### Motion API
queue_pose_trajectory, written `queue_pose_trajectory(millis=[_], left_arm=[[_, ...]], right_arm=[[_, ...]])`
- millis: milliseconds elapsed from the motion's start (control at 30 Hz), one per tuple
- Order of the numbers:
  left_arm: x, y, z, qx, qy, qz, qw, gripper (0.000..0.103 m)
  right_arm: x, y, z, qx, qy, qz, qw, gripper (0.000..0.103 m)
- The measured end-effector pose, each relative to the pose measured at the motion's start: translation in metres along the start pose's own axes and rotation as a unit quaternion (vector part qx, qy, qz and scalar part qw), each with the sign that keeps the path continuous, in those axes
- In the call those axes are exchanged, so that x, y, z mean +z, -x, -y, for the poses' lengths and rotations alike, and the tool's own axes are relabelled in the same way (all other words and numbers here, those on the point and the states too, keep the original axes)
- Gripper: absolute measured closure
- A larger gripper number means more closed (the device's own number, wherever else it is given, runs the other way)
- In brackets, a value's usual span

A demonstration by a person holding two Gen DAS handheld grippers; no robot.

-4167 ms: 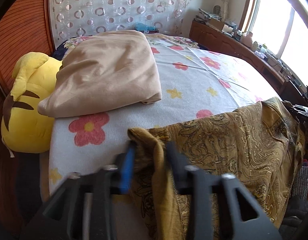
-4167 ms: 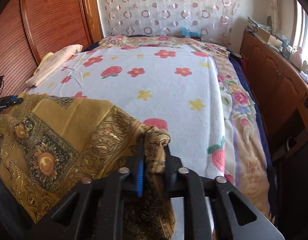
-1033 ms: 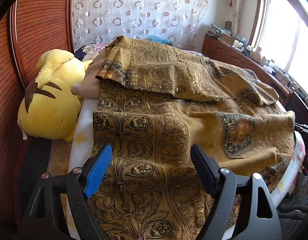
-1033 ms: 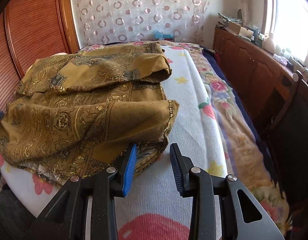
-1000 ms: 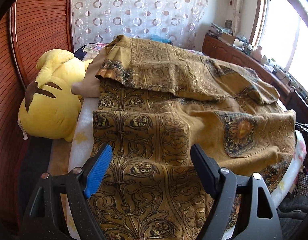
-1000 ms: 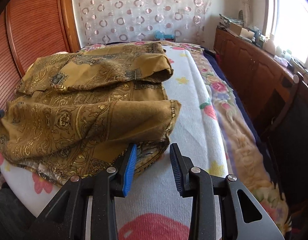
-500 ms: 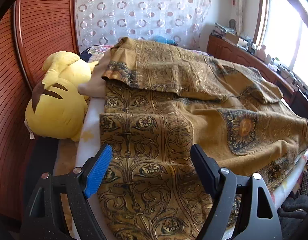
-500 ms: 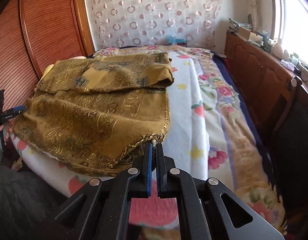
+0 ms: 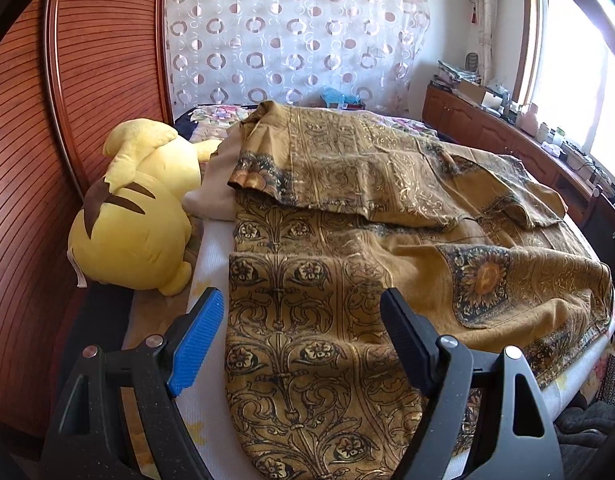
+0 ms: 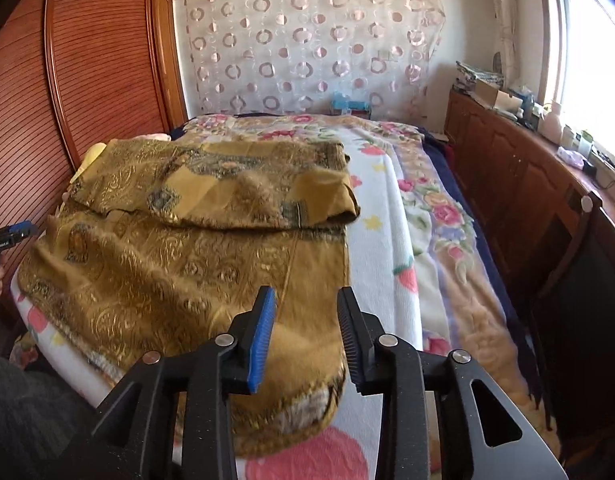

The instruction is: Fold small clothes

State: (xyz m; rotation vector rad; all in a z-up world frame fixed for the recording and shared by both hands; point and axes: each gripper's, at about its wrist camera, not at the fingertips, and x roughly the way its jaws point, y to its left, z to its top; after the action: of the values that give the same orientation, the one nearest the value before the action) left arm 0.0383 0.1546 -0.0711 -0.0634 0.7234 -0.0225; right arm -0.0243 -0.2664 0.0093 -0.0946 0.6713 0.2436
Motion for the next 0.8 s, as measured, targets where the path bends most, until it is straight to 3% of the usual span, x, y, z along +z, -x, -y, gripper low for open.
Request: queue_pose_trajectory(millis=[233, 567, 700, 800], left_arm=[[0.004, -0.002, 0.000, 0.002, -0.001, 0.001, 1.0000, 0.022], [0.020, -0.015, -0.005, 0.011, 0.001, 0.001, 0.9999, 0.022], [0.034, -0.026, -0.007, 0.014, -0.004, -0.001, 0.9999, 0.022], [0.047, -0.035, -0.010, 0.020, -0.005, -0.001, 0.9998, 0.022]], right_arm=[[0.005, -0.020, -0.003, 0.004, 0.000, 0.014, 1.000, 0.058], [0.025, -0.052, -0.005, -0.015, 0.007, 0.006, 1.000, 0.057], [0.036, -0.062, -0.005, -0.009, 0.009, 0.006, 1.000, 0.047], [0.043, -0.071, -0.003, -0.017, 0.014, -0.001, 1.000, 0.046]])
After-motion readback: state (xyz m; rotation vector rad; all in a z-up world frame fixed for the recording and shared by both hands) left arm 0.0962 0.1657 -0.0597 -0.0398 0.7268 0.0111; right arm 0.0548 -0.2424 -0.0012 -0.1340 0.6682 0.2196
